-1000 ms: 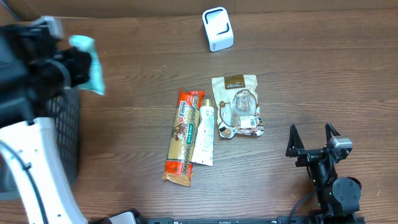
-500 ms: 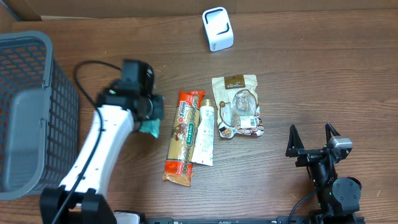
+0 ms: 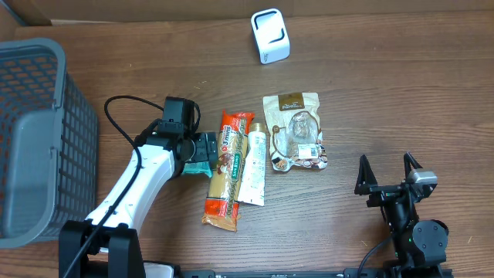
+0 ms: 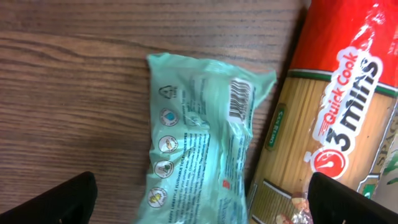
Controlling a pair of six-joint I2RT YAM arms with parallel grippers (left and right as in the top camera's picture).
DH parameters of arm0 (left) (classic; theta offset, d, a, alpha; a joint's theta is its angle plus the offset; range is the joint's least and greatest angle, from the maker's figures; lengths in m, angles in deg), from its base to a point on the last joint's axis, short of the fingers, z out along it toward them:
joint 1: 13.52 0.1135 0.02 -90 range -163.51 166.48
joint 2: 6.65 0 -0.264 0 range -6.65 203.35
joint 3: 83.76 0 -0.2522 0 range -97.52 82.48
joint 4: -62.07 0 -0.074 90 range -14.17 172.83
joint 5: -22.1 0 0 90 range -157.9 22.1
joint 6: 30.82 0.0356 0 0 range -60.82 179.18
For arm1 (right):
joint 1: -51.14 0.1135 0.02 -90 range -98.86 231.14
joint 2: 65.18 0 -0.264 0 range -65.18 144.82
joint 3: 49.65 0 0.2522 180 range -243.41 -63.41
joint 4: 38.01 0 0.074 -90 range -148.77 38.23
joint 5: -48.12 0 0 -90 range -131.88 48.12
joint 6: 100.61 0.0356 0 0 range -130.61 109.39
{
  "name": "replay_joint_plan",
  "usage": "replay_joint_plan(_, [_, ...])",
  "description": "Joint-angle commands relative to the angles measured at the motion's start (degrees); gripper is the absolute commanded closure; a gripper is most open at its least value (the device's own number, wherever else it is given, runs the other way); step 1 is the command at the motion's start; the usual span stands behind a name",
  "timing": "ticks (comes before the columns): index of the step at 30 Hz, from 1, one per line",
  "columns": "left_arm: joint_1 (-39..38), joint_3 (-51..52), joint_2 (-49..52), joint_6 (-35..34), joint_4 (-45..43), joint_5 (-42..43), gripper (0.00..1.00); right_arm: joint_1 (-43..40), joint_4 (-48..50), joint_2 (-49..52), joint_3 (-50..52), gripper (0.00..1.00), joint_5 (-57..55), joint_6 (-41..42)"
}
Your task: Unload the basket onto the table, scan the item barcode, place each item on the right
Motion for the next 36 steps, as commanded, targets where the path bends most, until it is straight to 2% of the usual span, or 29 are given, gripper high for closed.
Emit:
replay_joint_plan(1, [-0.11,-0.92,-0.72,-0.81,0.07,-0.74,0.00,0.24,0.13,-0.46,0.61,0.00,0.28,-0.04])
replay_joint_plan(11, [5.16,-15.63,-6.45,0.48,12.68,-3.78,0.00,0.24,0.13,-0.46,0.61,0.00,0.28,-0.04])
replay_joint_plan(15, [10.64,-15.96,-7.32,1.05,14.95,-3.74,0.01,0.24,0.13,-0.46,0.61,0.00,0.28,-0.02])
replay_joint_plan(20, [18.56,-15.93,-6.97,6.93,17.31,-3.48,0.00,0.24,0.13,-0.46,0.61,0.00,0.28,-0.02])
replay_joint_plan(23, [23.89,-15.93,-6.97,7.06,17.25,1.05,0.01,0.24,0.13,-0.46,0.61,0.00,0.28,-0.02])
replay_joint_plan(25, [26.77,-15.93,-6.97,9.75,16.79,4.44,0.00,0.24,0.13,-0.46,0.61,0.00,0.28,-0.04])
replay_joint_plan(28, [28.59,-15.93,-6.97,14.99,16.59,8.59,0.01,0.24,0.13,-0.46,0.61,0.00,0.28,-0.04])
replay_joint_plan(36, [28.68,-15.93,-6.97,15.34,16.31,9.73,0.01,0.24,0.13,-0.46,0.61,0.00,0.28,-0.04])
